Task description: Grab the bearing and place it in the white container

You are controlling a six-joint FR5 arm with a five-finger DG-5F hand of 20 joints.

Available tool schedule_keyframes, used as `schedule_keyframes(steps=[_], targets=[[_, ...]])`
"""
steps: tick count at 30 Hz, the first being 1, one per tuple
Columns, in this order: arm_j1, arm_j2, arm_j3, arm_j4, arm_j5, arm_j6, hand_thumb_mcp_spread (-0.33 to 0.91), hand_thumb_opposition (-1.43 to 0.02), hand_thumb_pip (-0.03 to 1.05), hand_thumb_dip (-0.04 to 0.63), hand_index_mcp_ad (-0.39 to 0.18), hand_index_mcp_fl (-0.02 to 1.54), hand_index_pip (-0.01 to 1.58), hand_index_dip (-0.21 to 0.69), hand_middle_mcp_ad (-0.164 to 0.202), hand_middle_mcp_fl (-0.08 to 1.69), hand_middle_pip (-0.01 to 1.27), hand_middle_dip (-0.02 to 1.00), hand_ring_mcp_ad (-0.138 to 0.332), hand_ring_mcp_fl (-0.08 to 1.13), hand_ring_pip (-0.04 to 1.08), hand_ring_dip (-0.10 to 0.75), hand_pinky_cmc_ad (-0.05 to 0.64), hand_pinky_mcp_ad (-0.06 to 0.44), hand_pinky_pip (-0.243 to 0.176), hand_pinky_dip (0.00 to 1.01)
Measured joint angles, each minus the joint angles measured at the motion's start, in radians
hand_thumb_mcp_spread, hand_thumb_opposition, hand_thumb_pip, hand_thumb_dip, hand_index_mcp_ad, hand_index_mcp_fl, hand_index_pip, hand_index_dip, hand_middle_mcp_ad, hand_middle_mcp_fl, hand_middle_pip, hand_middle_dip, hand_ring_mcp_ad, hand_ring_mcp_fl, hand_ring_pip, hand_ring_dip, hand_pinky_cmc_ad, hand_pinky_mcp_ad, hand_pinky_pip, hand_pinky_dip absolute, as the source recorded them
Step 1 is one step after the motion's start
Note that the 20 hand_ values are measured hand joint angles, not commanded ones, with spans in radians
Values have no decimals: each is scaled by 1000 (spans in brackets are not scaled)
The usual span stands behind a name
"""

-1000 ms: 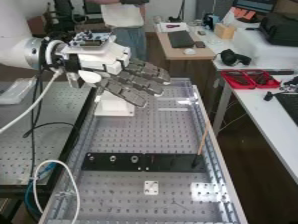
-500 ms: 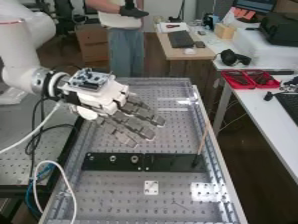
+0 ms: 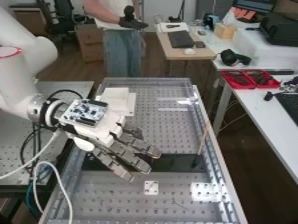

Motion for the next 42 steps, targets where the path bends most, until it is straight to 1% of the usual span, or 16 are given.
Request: schedule_keyframes(steps=[3, 4, 5, 6, 10, 12, 13, 15, 20, 23, 27, 32, 34, 38, 42], targets=[[-20, -27, -4, 33, -16, -4, 435, -806, 560, 202, -112, 40, 1346, 218, 80, -2, 141, 110, 194, 0, 89, 28, 412, 293, -89, 173], [-27, -37, -5, 50, -22, -5, 435, -806, 560, 202, -112, 38, 1367, 237, 84, -5, 141, 110, 192, 0, 89, 28, 415, 293, -93, 173], [-30, -42, -6, 56, -23, -6, 435, -806, 562, 202, -112, 31, 1381, 237, 84, -5, 138, 112, 190, 0, 91, 28, 415, 293, -89, 173], [-34, -51, -6, 65, -28, -9, 435, -806, 562, 202, -112, 21, 1412, 251, 84, -5, 138, 112, 178, 0, 87, 28, 412, 297, -89, 173], [-40, -72, -5, 81, -45, -30, 431, -806, 562, 202, -112, 7, 1461, 283, 80, -3, 138, 113, 176, 3, 87, 28, 408, 293, -89, 173], [-44, -86, -3, 95, -64, -41, 433, -806, 562, 202, -112, 7, 1477, 284, 80, -3, 140, 122, 178, 3, 89, 28, 408, 293, -89, 173], [-45, -90, -1, 96, -73, -43, 429, -806, 562, 202, -112, 3, 1494, 290, 84, -9, 134, 122, 178, 0, 87, 28, 412, 293, -89, 173], [-48, -94, 2, 96, -84, -45, 429, -806, 562, 202, -112, 9, 1494, 298, 80, -9, 134, 122, 161, 3, 87, 28, 408, 297, -89, 173], [-53, -105, 6, 102, -101, -54, 433, -806, 562, 202, -112, 9, 1527, 297, 80, -9, 134, 120, 159, 3, 87, 28, 410, 291, -89, 173], [-54, -111, 5, 122, -107, -75, 429, -806, 562, 202, -112, 2, 1541, 297, 80, -9, 134, 124, 159, 3, 89, 28, 407, 290, -89, 173], [-56, -123, 10, 120, -118, -108, 433, -806, 562, 202, -112, 5, 1541, 297, 80, -9, 134, 124, 159, 3, 87, 28, 405, 290, -93, 173], [-61, -129, 22, 110, -133, -116, 433, -806, 562, 206, -112, 2, 1541, 295, 80, -9, 138, 124, 159, 3, 87, 28, 405, 286, -89, 173], [-64, -131, 26, 105, -137, -115, 433, -806, 562, 206, -112, 2, 1529, 264, 80, -9, 138, 122, 159, 3, 87, 28, 405, 286, -89, 173], [-72, -131, 30, 101, -149, -117, 433, -806, 562, 206, -112, 9, 1489, 234, 80, -5, 138, 122, 159, 3, 89, 28, 405, 286, -93, 173], [-75, -133, 32, 93, -159, -128, 433, -806, 562, 206, -112, 3, 1433, 176, 80, -5, 138, 122, 159, 3, 89, 28, 403, 288, -89, 173]])
